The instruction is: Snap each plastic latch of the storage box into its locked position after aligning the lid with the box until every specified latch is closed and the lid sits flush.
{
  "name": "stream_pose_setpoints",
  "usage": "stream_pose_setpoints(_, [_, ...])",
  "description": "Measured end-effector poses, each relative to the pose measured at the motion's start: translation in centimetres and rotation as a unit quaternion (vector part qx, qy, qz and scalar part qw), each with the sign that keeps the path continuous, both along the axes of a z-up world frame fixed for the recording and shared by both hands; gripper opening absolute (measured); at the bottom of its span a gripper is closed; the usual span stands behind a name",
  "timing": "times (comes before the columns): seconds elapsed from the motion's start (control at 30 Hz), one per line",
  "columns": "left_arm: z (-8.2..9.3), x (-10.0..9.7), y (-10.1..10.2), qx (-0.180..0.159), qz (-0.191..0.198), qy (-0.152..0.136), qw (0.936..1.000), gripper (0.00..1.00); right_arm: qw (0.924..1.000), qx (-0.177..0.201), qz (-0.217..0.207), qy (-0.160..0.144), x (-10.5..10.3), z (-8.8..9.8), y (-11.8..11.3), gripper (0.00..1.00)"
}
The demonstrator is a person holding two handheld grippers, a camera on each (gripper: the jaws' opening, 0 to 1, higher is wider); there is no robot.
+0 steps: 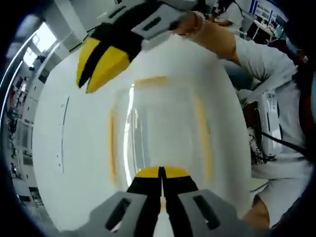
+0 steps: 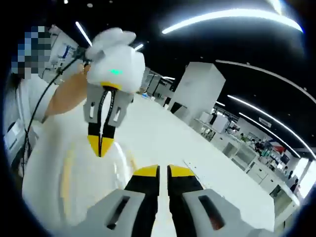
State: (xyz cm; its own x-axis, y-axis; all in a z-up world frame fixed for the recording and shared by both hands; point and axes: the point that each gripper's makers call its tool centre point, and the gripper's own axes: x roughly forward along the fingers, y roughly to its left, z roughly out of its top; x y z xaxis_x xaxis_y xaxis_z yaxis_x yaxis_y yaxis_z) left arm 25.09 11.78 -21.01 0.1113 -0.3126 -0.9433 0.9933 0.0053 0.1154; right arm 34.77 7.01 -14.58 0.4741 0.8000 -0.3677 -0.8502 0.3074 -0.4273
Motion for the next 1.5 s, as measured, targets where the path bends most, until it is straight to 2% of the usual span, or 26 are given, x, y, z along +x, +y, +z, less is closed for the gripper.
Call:
stream_pose_setpoints(0.1, [0.0, 0.1, -0.1, 0.001, 0.000, -0.009, 1.0000, 0.00, 0.9977, -0.031, 0.040, 0.044, 0.5, -1.4, 1.6, 0.03])
stream_pose_setpoints(0.23, [0.1, 0.1, -0.3, 0.004, 0.005, -0.015, 0.9999, 0.00, 0.9934, -0.088, 0.058, 0.045, 1.6, -2.6, 2.5, 0.03])
stream_pose_setpoints(0.33, [0.2, 0.1, -0.5, 0.007, 0.009, -0.015, 0.9998, 0.00, 0.9891, -0.112, 0.074, 0.060, 1.8, -3.3, 2.9, 0.03])
stream_pose_setpoints(0.43, [0.2, 0.0, -0.6, 0.011, 0.012, -0.017, 0.9997, 0.00, 0.9808, -0.148, 0.098, 0.080, 1.7, -4.6, 3.3, 0.03])
stream_pose_setpoints(0.47, [0.2, -0.1, -0.7, 0.015, 0.013, -0.021, 0.9996, 0.00, 0.9735, -0.171, 0.117, 0.098, 1.4, -5.4, 3.5, 0.03])
stream_pose_setpoints(0.57, [0.2, -0.1, -0.8, 0.019, 0.014, -0.027, 0.9993, 0.00, 0.9613, -0.199, 0.147, 0.120, 0.8, -6.7, 4.1, 0.00])
stream_pose_setpoints(0.63, [0.3, 0.2, -0.7, 0.019, 0.023, -0.026, 0.9992, 0.00, 0.9492, -0.226, 0.165, 0.144, 0.1, -7.9, 4.2, 0.00])
stream_pose_setpoints(0.67, [0.3, 0.2, -0.6, 0.019, 0.024, -0.026, 0.9992, 0.00, 0.9491, -0.230, 0.162, 0.142, 0.7, -8.2, 4.4, 0.00])
stream_pose_setpoints(0.73, [0.3, 0.3, -0.5, 0.018, 0.025, -0.026, 0.9992, 0.00, 0.9386, -0.254, 0.173, 0.156, 0.5, -8.9, 4.3, 0.00])
stream_pose_setpoints(0.8, [0.2, 0.4, -0.4, 0.017, 0.028, -0.025, 0.9991, 0.00, 0.9341, -0.262, 0.180, 0.164, 0.5, -9.1, 4.5, 0.00])
stream_pose_setpoints(0.97, [0.1, 0.6, -0.3, 0.012, 0.032, -0.025, 0.9991, 0.00, 0.9169, -0.292, 0.185, 0.199, 0.3, -9.7, 4.6, 0.00])
stream_pose_setpoints(1.1, [0.1, 0.8, -0.3, 0.009, 0.034, -0.029, 0.9989, 0.00, 0.8995, -0.317, 0.187, 0.236, 0.1, -10.2, 4.5, 0.00])
stream_pose_setpoints(1.17, [0.2, 0.8, -0.3, 0.008, 0.036, -0.030, 0.9989, 0.00, 0.8943, -0.323, 0.190, 0.244, 0.0, -10.3, 4.4, 0.00])
stream_pose_setpoints(1.23, [0.2, 0.8, -0.4, 0.015, 0.033, -0.034, 0.9988, 0.00, 0.8870, -0.332, 0.192, 0.258, 0.0, -10.3, 4.3, 0.00])
stream_pose_setpoints(1.33, [0.2, 0.7, -0.4, 0.034, 0.029, -0.040, 0.9982, 0.00, 0.8713, -0.354, 0.193, 0.280, 0.0, -10.4, 4.2, 0.00])
stream_pose_setpoints(1.5, [0.1, 0.6, -0.2, 0.051, 0.024, -0.045, 0.9974, 0.00, 0.8527, -0.371, 0.194, 0.312, -0.4, -10.6, 4.2, 0.00])
